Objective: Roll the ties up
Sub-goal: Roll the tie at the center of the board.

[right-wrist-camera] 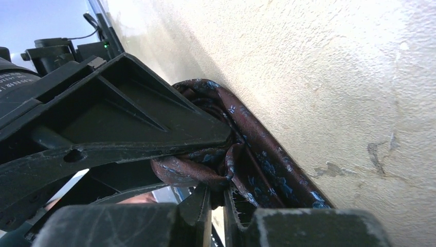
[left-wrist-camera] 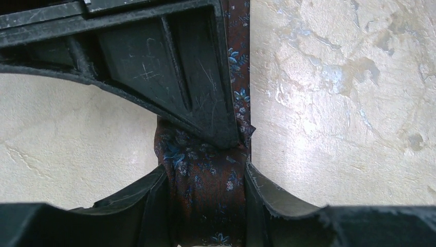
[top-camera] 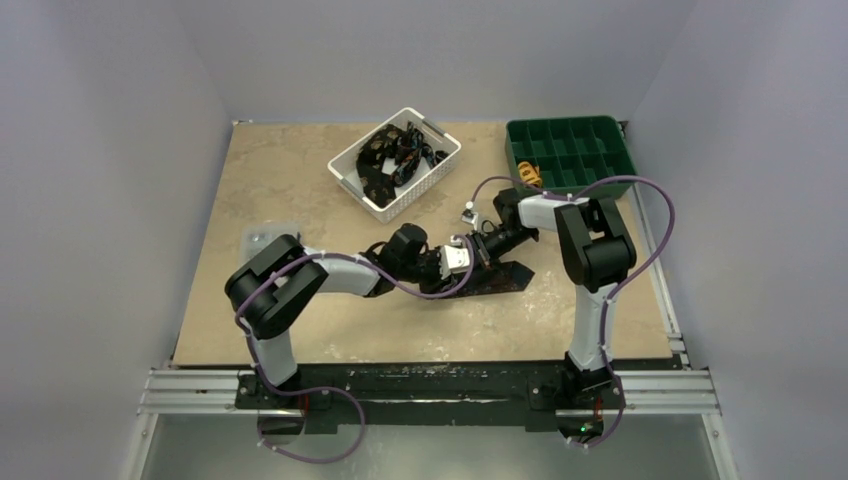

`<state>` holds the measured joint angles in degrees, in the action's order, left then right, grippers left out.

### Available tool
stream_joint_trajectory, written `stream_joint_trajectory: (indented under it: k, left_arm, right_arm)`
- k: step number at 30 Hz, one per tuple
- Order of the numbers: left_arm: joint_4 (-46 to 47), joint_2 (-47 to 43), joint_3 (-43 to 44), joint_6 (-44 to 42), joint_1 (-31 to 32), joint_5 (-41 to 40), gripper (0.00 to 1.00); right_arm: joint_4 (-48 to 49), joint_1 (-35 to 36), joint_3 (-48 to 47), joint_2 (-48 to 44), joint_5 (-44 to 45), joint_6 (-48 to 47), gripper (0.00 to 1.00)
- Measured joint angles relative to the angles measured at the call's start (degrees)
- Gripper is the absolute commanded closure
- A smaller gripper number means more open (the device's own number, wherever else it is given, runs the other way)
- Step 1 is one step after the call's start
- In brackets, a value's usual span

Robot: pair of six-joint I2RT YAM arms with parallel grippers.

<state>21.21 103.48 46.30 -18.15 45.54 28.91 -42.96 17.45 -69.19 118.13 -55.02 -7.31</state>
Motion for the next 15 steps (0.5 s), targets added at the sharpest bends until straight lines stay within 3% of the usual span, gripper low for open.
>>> stream_joint_trajectory:
  k: [2, 4, 15]
  left_arm:
    - [-1.01, 0.00, 0.42, -0.57, 0.02, -0.07, 0.69]
    - [-2.84, 0.00, 1.36, -1.11, 0.02, -0.44, 0.68]
    - [-9.92, 0.00, 5.07, -1.66, 0.74, -4.57, 0.62]
  right_arm:
    - [-0.07, -0.07, -0.02, -0.33, -0.09, -0.63, 0.64]
    - [-0.07, -0.20, 0.13, -1.36, 0.90, -1.42, 0.54]
    - [0.28, -0.96, 0.52, -8.61, 0.87, -3.02, 0.41]
